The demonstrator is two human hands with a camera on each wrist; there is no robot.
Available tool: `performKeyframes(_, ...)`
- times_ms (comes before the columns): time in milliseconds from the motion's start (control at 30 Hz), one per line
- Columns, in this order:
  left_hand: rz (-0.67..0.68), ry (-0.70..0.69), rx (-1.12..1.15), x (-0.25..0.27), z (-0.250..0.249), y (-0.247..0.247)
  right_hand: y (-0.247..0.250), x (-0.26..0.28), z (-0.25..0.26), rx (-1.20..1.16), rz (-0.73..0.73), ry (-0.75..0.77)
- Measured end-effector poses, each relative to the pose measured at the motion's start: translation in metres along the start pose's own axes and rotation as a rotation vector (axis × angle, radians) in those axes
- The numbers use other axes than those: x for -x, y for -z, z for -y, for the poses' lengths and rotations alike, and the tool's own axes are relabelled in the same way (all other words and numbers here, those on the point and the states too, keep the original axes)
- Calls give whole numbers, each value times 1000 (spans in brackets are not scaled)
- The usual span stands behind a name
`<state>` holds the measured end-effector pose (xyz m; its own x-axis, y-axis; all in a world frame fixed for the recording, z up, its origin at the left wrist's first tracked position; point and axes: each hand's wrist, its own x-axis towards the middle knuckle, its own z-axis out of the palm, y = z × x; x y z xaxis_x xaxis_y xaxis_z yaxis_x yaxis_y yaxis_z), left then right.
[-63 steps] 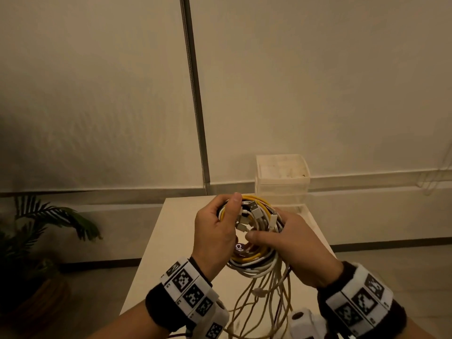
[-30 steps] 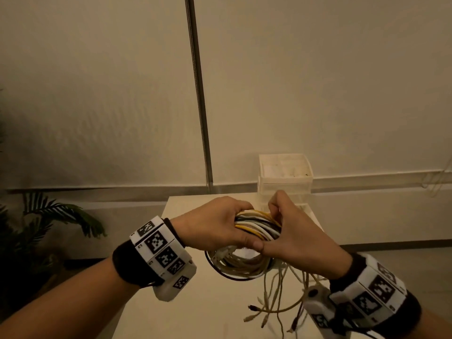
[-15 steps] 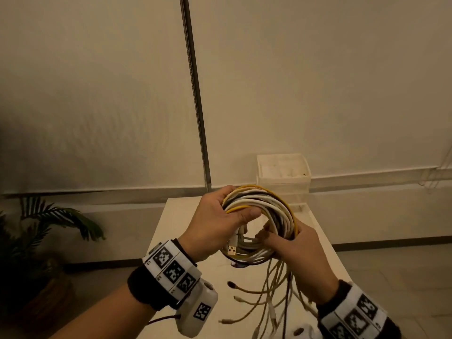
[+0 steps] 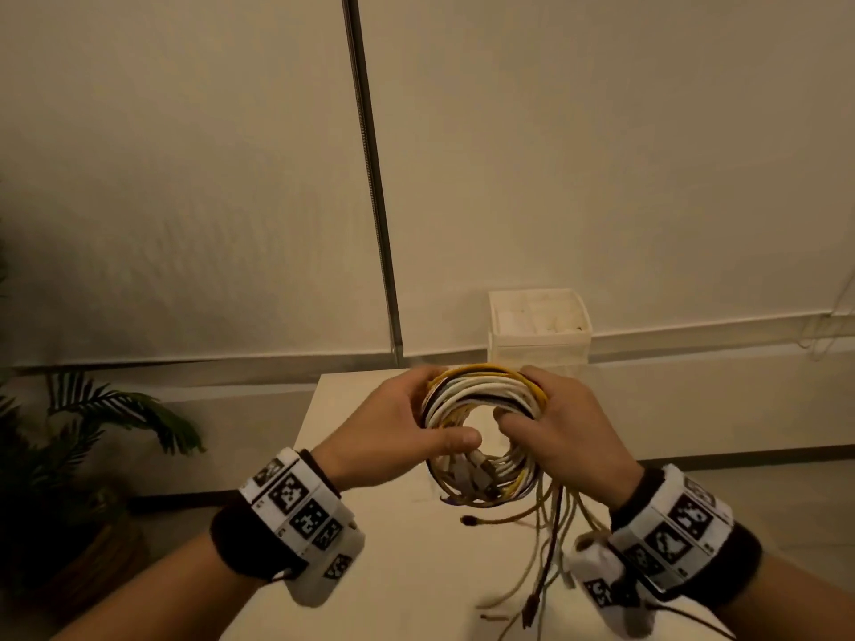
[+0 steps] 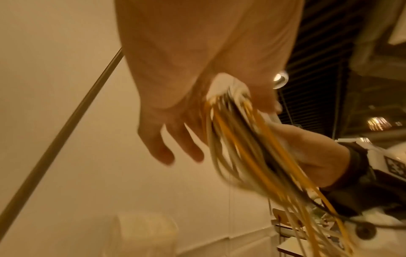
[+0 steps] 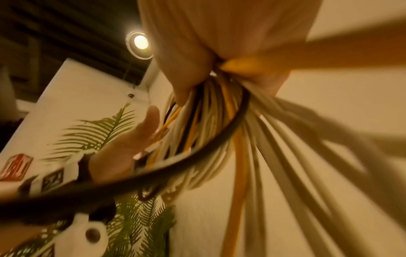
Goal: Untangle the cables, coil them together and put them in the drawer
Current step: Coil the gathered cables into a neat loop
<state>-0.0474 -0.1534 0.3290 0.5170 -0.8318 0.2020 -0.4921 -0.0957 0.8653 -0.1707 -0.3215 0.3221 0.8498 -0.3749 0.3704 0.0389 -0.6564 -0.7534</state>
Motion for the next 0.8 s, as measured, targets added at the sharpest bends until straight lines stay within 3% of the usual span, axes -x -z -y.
performKeyframes(100, 49, -17, -182, -7, -19, 8, -1, -8, 9, 108, 110, 88)
performKeyframes(200, 14, -34, -385, -15, -31, 5, -2, -16, 19, 152, 172, 159)
performKeyframes(267, -11, -46, -401, -17, -31, 4, -1, -19, 23, 183, 166, 188)
performKeyframes(400, -82, -43, -161, -10, -28, -3, 1, -14, 22, 68, 100, 154)
performKeyframes(600, -419, -60, 301, -18, -28, -3, -14, 9, 9, -474, -123, -72)
performKeyframes(800, -513, -4, 449, -18, -21, -24, -39, 17, 11, -895, -226, -175)
